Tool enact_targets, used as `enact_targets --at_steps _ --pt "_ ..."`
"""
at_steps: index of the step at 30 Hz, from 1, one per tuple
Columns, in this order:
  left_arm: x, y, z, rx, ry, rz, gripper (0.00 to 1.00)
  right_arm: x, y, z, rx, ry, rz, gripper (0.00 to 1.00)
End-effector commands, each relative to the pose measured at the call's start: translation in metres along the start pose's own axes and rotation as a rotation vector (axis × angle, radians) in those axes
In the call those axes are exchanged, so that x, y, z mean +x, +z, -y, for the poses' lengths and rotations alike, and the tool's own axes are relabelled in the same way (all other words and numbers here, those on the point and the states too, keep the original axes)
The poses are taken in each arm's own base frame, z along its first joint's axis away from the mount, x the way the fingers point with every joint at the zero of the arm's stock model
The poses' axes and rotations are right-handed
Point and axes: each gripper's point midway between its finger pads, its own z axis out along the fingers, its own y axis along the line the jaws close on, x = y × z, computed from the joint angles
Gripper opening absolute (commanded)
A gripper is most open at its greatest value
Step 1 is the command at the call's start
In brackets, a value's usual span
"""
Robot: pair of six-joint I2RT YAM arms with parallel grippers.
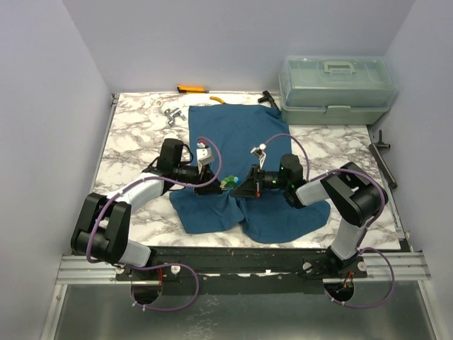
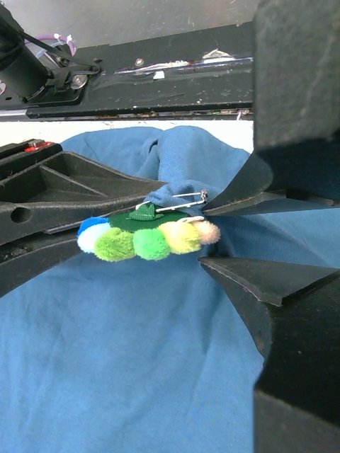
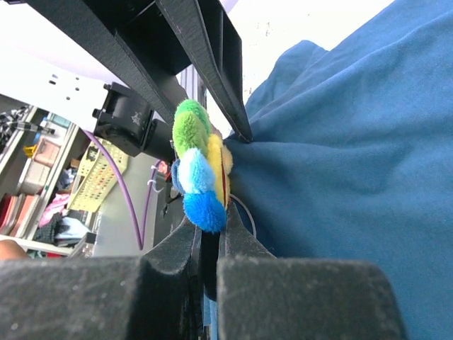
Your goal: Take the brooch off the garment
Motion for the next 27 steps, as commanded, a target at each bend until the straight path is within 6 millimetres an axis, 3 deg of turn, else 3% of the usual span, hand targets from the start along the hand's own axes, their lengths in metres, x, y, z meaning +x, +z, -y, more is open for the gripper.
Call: enact_targets --at_steps 1,5,10,17,22,27 --pt "-0.007 -0.006 0.002 0.012 0.025 0.035 0.31 0.001 -0.006 -0.005 0.0 -0.094 -0.013 0.0" --pt "-0.008 -0.008 0.005 0.031 0.031 0.042 0.27 -0.002 -0.008 -0.008 0.018 -0.159 -0.02 0.01" --pt "-0.002 -0.012 0.004 0.016 0.072 -0.01 0.26 -0.009 -0.012 0.003 0.097 -0.318 -0.069 0.0" --pt "0.002 -0.022 0.001 -0.007 0.176 -0.092 0.44 -0.02 -0.019 0.019 0.187 -0.536 -0.146 0.01" --pt "0.005 -0.021 0.003 0.004 0.172 -0.096 0.56 -0.021 -0.023 0.027 0.234 -0.591 -0.183 0.01" --pt "0.002 -0.022 -0.004 -0.025 0.158 -0.109 0.6 -0.022 -0.025 0.028 0.248 -0.595 -0.198 0.01"
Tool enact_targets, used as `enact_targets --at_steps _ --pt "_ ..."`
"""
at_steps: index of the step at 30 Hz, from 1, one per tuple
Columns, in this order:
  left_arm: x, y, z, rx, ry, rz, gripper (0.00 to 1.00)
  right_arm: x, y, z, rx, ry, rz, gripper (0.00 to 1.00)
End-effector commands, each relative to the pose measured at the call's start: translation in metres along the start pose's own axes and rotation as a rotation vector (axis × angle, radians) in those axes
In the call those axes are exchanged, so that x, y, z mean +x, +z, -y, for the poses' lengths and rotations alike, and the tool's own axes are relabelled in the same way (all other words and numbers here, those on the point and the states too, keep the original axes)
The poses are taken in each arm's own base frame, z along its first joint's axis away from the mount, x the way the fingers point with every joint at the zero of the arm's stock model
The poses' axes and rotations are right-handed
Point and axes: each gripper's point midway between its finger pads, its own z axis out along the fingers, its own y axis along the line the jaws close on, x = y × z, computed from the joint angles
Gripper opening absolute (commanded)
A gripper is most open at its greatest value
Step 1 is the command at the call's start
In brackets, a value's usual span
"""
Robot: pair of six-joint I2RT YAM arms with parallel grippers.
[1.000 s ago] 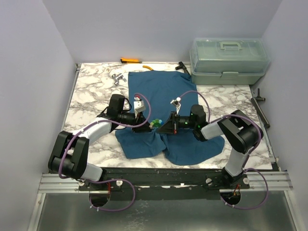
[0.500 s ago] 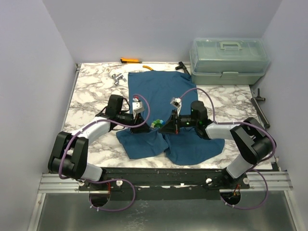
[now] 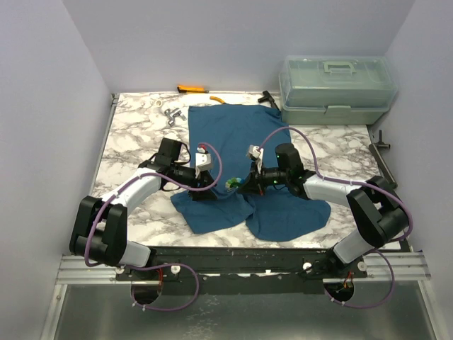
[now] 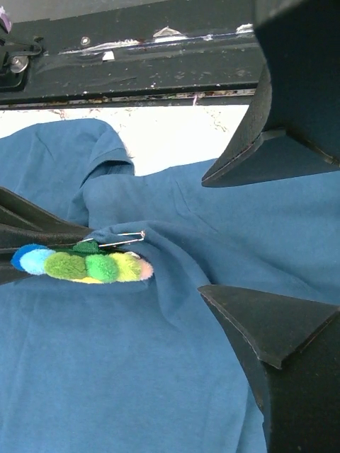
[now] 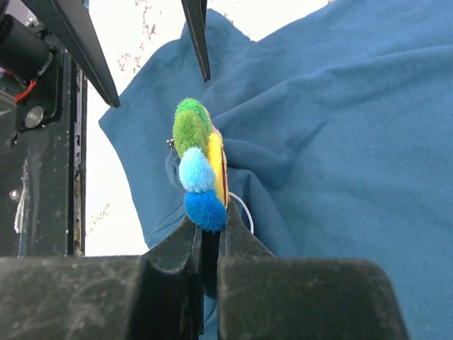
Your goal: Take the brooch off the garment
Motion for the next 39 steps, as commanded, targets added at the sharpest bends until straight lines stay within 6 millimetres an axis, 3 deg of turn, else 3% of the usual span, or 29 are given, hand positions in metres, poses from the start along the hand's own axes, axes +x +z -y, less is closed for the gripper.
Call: enact_targets --at_steps 1,8,13,26,39 --pt "-0.01 -0.004 -0.007 -0.029 0.029 -0.007 0.6 -0.008 -0.005 0.005 0.033 -0.06 -0.019 0.0" --pt "-0.022 0.003 -0.023 -0.093 -0.018 0.024 0.67 -0.011 -0.004 -0.004 -0.014 -0.018 -0.009 0.01" --pt "-0.018 0.014 -0.019 -0.068 -0.002 0.003 0.72 -0.012 -0.004 -0.009 -0.037 -0.001 -0.011 0.01" --pt "-0.015 0.022 -0.013 -0.026 0.05 -0.002 0.51 -0.014 -0.005 -0.02 -0.096 0.016 -0.006 0.01" --pt "-0.013 0.037 -0.008 0.003 0.063 -0.031 0.51 -0.013 -0.004 -0.021 -0.106 0.025 -0.009 0.01"
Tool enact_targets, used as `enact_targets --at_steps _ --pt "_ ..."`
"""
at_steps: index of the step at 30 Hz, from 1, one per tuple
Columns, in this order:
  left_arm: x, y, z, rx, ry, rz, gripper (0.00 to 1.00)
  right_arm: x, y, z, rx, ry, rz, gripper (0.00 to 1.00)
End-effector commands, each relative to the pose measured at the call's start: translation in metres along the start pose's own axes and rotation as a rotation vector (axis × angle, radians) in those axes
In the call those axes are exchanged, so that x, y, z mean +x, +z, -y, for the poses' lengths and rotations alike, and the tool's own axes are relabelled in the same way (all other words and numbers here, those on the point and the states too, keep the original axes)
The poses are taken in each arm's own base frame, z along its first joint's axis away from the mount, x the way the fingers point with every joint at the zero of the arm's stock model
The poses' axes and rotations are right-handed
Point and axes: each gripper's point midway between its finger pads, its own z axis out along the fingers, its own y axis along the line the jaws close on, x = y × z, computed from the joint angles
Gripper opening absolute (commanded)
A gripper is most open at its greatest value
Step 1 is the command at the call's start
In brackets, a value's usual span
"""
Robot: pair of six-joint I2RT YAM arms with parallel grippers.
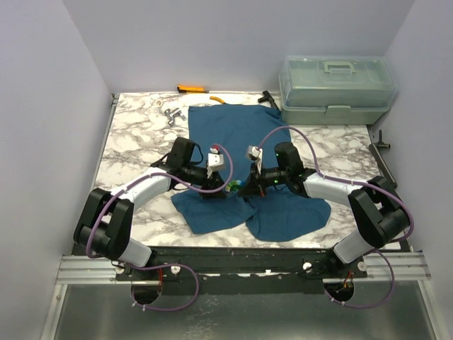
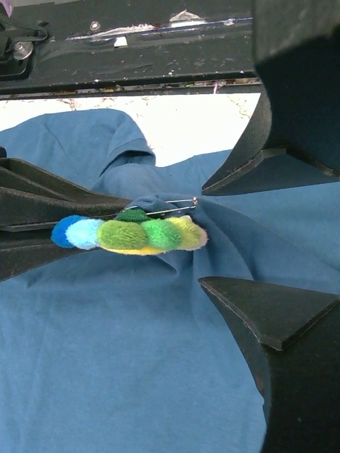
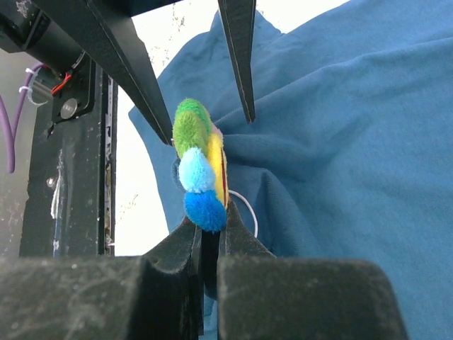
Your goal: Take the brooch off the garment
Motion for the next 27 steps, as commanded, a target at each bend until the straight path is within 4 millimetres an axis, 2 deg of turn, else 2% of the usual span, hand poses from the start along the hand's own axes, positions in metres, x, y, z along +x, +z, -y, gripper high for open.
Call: enact_targets --at_steps 1,3,13,23,25,27 --pt "-0.008 0.008 -0.004 0.006 0.05 -0.001 0.51 -0.016 -0.001 -0.008 -0.039 -0.021 0.029 0.01" --pt "-0.008 0.01 -0.004 0.008 0.052 -0.008 0.5 -0.017 -0.001 -0.009 -0.045 -0.018 0.03 0.01" --pt "-0.013 0.02 -0.002 0.03 0.063 -0.001 0.27 -0.011 0.002 -0.014 -0.075 -0.013 0.012 0.01" --pt "-0.022 0.025 0.007 0.078 0.048 0.03 0.1 -0.004 0.007 -0.013 -0.078 0.005 -0.006 0.02" --pt "-0.024 0.024 0.009 0.085 0.038 0.037 0.12 -0.002 0.007 -0.012 -0.071 0.011 -0.009 0.02" --pt "-0.023 0.023 0.011 0.088 0.035 0.033 0.32 -0.004 0.007 -0.012 -0.07 0.014 -0.01 0.01"
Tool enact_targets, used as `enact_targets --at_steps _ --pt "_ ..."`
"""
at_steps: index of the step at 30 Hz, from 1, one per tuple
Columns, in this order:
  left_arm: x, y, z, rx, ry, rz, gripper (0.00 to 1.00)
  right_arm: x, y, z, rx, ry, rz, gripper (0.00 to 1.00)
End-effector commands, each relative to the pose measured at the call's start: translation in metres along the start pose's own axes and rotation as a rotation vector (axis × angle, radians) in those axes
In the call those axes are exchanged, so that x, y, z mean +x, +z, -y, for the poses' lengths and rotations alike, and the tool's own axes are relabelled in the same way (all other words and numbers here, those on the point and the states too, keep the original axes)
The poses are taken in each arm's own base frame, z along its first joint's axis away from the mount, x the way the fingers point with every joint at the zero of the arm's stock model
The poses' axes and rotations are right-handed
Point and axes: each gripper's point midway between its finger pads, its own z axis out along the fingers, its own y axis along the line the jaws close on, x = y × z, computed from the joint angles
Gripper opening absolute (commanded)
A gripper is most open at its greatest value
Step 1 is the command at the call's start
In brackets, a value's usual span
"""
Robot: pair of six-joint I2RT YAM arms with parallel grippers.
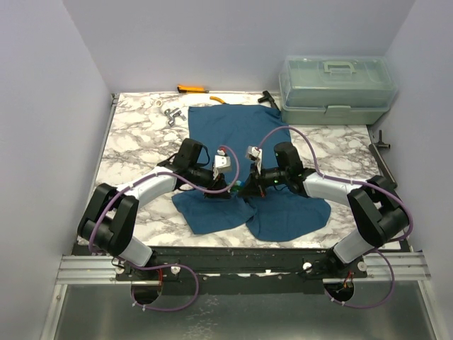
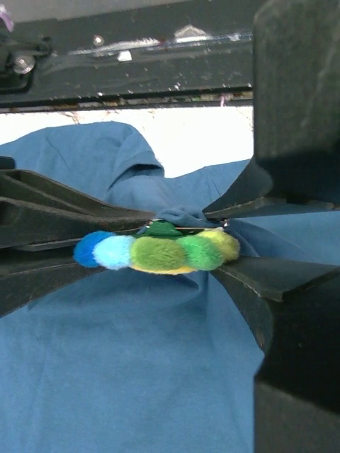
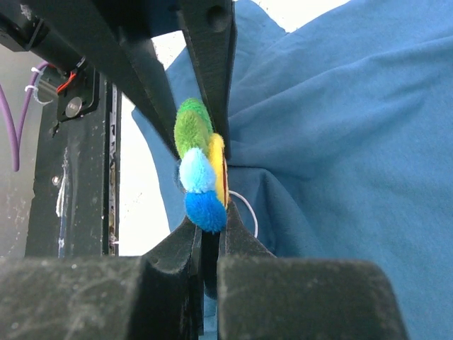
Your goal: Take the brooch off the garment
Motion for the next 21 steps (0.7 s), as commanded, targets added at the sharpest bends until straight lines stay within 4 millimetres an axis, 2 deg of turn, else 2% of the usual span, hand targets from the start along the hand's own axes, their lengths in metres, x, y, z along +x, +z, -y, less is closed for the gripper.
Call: enact_targets --at_steps 1,6,11,17,21 --pt "-0.022 0.0 0.001 0.031 0.072 0.055 0.41 -0.008 0.005 -0.01 -0.051 -0.015 -0.003 0.0" --pt "-0.002 -0.016 -0.012 -0.045 0.128 0.003 0.48 -0.012 0.002 -0.013 -0.059 -0.012 0.001 0.01" --pt "0.009 -0.021 -0.012 -0.063 0.165 -0.038 0.53 -0.011 0.004 -0.015 -0.07 0.016 0.002 0.0" --pt "0.011 -0.02 -0.01 -0.061 0.161 -0.039 0.45 -0.009 0.004 -0.014 -0.066 0.021 0.001 0.0" --pt "0.004 -0.02 -0.011 -0.059 0.148 -0.026 0.38 -0.008 0.005 -0.012 -0.063 0.03 0.001 0.0"
